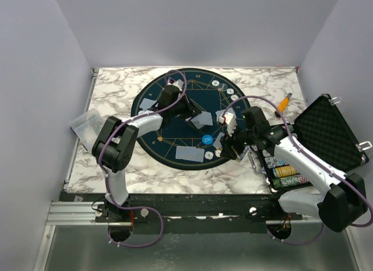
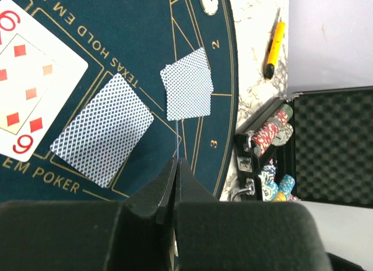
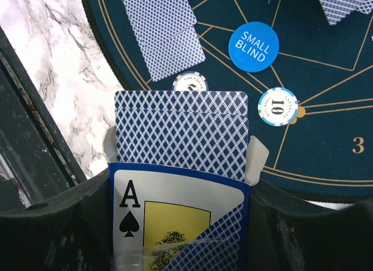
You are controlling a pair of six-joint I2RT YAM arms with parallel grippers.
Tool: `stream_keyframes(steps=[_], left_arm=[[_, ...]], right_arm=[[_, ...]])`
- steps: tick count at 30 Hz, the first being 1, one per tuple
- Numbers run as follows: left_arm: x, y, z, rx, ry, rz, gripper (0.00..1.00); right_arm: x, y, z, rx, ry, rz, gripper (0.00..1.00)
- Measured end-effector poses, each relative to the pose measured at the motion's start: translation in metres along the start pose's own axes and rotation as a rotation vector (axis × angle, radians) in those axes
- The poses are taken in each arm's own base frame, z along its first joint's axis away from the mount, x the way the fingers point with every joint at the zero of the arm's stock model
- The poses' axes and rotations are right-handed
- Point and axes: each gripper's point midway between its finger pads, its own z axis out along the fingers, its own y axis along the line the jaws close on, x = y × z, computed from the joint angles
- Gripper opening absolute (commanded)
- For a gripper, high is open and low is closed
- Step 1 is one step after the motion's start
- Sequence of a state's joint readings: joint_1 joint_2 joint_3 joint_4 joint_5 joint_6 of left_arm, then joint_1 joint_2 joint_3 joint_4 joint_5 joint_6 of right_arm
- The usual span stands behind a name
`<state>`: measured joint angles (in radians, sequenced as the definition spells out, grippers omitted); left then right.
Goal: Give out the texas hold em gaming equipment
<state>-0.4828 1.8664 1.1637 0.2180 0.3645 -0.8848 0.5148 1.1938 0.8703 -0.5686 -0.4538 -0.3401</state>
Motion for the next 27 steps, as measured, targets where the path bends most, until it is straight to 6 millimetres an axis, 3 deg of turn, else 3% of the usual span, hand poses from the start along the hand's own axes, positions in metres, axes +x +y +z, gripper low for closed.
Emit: stream_keyframes(steps=[10, 18, 21, 27], left_arm=[[0.013, 0.004, 0.033, -0.017, 0.026, -0.034, 0.00], [0.028, 0.014, 0.047, -0.039, 0.061, -0.063, 0.01], [0.029, 0.013, 0.048, -0.039, 0.061, -0.060, 0.13], [0.028, 0.015, 0.048, -0.048, 0.051, -0.056, 0.25]], right_arm=[[-0.001, -0.003, -0.002, 0.010, -0.007, 0.004, 0.01], [-0.001, -0.004, -0.002, 0.012, -0.008, 0.006, 0.01], [-0.001, -0.004, -0.002, 0.013, -0.009, 0.005, 0.00], [-0.001, -0.004, -0.002, 0.013, -0.009, 0.006, 0.01]])
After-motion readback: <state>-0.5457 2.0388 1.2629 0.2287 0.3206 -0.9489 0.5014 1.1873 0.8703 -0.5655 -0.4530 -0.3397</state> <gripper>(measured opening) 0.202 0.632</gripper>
